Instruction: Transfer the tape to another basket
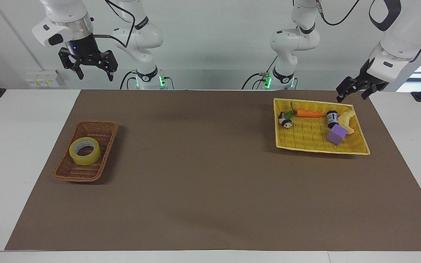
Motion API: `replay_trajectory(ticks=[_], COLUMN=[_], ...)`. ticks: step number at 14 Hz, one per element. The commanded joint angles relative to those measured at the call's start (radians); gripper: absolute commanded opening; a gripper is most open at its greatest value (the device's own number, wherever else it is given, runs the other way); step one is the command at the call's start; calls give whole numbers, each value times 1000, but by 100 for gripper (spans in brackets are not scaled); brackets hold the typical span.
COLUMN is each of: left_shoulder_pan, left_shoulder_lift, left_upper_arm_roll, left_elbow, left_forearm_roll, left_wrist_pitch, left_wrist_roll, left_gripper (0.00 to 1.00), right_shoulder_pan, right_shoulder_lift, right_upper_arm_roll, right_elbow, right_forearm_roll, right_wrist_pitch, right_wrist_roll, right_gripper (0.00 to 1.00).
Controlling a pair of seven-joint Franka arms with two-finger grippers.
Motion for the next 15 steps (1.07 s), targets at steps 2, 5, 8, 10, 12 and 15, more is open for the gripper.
replay_trajectory(ticks=[2, 5, 8, 10, 12, 15], left_shoulder_pan=[17, 17, 17, 17, 17, 17], left_shoulder_lift=[-23, -23, -23, -23, -23, -23], left_upper_arm_roll=[-13, -13, -13, -13, -13, -13], left_elbow=[-24, -24, -24, -24, -24, -25], left_forearm_roll=[20, 20, 20, 20, 20, 20], left_wrist_pitch=[-5, -5, -7, -7, -7, -8], left_wrist_roll=[-8, -8, -8, -8, -8, -8], left_gripper=[100, 100, 100, 100, 100, 100], right_shoulder_pan=[-11, -14, -11, -11, -11, -11], right_shoulder_lift=[-1, 5, -1, 1, 2, -1], right_upper_arm_roll=[-13, -20, -22, -20, -20, -22], right_elbow=[14, 37, 36, 36, 34, 31], right_forearm_roll=[48, 30, 20, -4, -16, 5], right_wrist_pitch=[-32, -95, -92, -71, -28, -37], right_wrist_roll=[-28, -89, -96, -100, -100, -91], right_gripper=[100, 100, 100, 100, 100, 100])
